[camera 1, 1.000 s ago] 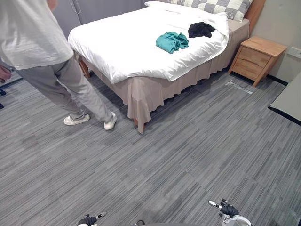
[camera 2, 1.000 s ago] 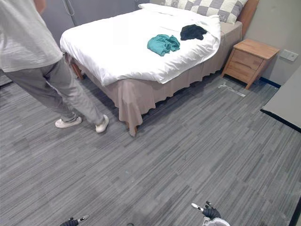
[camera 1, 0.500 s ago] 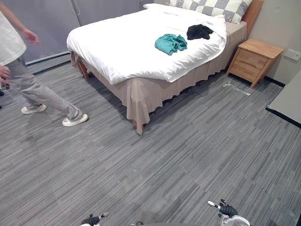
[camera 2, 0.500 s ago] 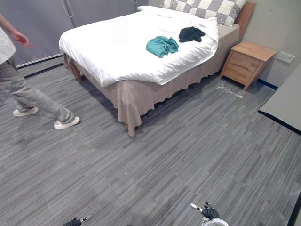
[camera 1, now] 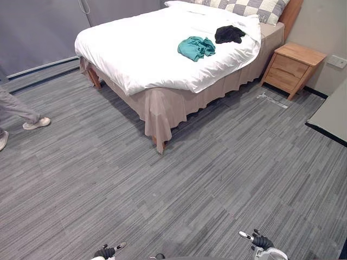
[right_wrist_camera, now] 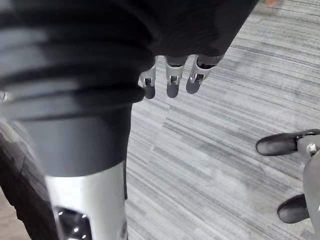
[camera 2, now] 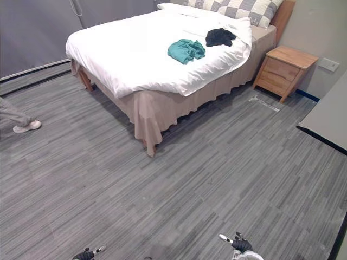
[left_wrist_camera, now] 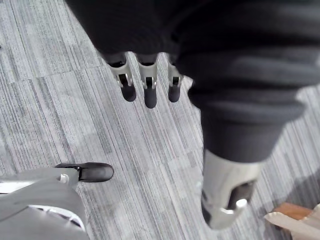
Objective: Tidy the bed and pick cloth on bed and put in laundry
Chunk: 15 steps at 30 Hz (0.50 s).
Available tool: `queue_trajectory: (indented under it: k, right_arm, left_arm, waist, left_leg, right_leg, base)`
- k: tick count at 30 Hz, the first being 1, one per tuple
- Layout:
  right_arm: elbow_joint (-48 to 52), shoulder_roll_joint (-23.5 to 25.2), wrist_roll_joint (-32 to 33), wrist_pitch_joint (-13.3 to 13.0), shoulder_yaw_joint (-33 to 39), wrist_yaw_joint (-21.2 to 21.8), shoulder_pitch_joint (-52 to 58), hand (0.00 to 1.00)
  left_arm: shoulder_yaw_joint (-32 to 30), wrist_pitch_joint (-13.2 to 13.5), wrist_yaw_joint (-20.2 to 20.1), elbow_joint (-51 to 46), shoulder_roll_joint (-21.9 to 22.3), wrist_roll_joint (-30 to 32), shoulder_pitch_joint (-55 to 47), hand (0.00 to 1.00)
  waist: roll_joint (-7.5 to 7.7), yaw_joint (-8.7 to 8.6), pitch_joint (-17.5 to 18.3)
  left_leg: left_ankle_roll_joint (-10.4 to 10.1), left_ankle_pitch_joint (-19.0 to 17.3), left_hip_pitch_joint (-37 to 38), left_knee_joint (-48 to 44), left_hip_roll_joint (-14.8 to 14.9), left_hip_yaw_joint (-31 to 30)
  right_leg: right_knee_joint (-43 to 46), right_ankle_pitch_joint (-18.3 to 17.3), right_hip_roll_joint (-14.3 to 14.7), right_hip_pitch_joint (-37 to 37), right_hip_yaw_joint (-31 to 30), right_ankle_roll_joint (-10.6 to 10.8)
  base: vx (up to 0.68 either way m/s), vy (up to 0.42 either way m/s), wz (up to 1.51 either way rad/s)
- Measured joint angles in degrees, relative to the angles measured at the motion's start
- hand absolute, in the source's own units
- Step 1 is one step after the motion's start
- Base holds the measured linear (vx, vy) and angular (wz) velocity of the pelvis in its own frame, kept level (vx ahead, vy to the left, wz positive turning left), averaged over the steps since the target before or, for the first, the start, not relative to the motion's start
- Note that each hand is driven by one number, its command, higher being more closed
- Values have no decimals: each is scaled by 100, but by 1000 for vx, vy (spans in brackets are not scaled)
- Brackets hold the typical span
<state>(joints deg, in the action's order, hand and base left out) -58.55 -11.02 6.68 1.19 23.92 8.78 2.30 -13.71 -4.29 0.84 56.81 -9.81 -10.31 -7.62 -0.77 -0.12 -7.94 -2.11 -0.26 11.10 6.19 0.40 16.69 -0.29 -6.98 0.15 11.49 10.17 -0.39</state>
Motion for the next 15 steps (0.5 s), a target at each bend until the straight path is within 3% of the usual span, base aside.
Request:
queue_trajectory:
  k: [4,5,7,8,9,11,13,14,15]
  right_arm:
    - [1,-2,-2,-2,2,-30,-2,0]
    - [3,-1,0,-10,5,-38,-22,0]
    - [5,0,18,-8,2,-50,-47,0]
    - [5,-1,30,2,-61,-76,-54,0]
    - [8,22,52,19,-206,-90,-102,0]
    - [1,126,52,67,-237,-95,-101,0]
    - [-136,188,52,135,-233,-98,-63,0]
    - [-159,210,59,174,-234,-99,0,0]
    - [-153,213,77,181,-230,-105,42,0]
  left_arm:
    - [20,4,-6,1,40,1,-9,0]
    - [66,5,-12,1,49,0,11,0]
    - [258,-8,-17,3,49,-2,124,0]
    - [387,-14,-23,16,48,-7,148,0]
    - [417,-13,-24,33,16,-12,145,0]
    - [422,-2,-30,73,-51,-13,178,0]
    - [423,4,-98,66,-97,-17,195,0]
    - [454,1,-112,64,-125,-23,247,0]
    - [510,3,-114,58,-142,-28,375,0]
  waist:
    - [-11,2,-14]
    - [-14,2,-78]
    - [23,3,-257]
    - [54,18,-368]
    - [33,28,-456]
    - [115,-11,-667]
    - [82,-8,-808]
    - [74,-37,-870]
    - [60,-105,-896]
  left_leg:
    - [14,-45,-3,-28,4,19]
    - [65,-157,-49,-163,11,31]
    - [106,-577,-248,-776,19,52]
    - [129,-874,-452,-1205,73,95]
    - [130,-1067,-502,-1514,115,160]
    - [64,-1309,-480,-1890,164,148]
    - [10,-1410,-402,-2096,353,110]
    - [-55,-1451,-316,-2111,488,32]
    - [-123,-1529,-293,-2072,666,-71]
  right_leg:
    - [42,-27,-4,-23,-1,21]
    - [335,-192,-44,-149,4,60]
    - [1351,-688,-262,-521,51,415]
    - [2543,-822,-442,-1073,180,560]
    - [3871,-762,-690,-1767,244,544]
    - [5063,-844,-1037,-2363,319,494]
    - [4858,-956,-1004,-2630,294,656]
    - [4248,-939,-945,-2700,305,709]
    - [2965,-553,-834,-2783,291,706]
  base:
    - [0,0,0]
    - [0,0,0]
    - [-10,3,-5]
    - [-46,28,-30]
    - [-23,36,-33]
    - [78,18,-9]
    - [185,-50,3]
    - [316,-174,31]
    - [267,-158,36]
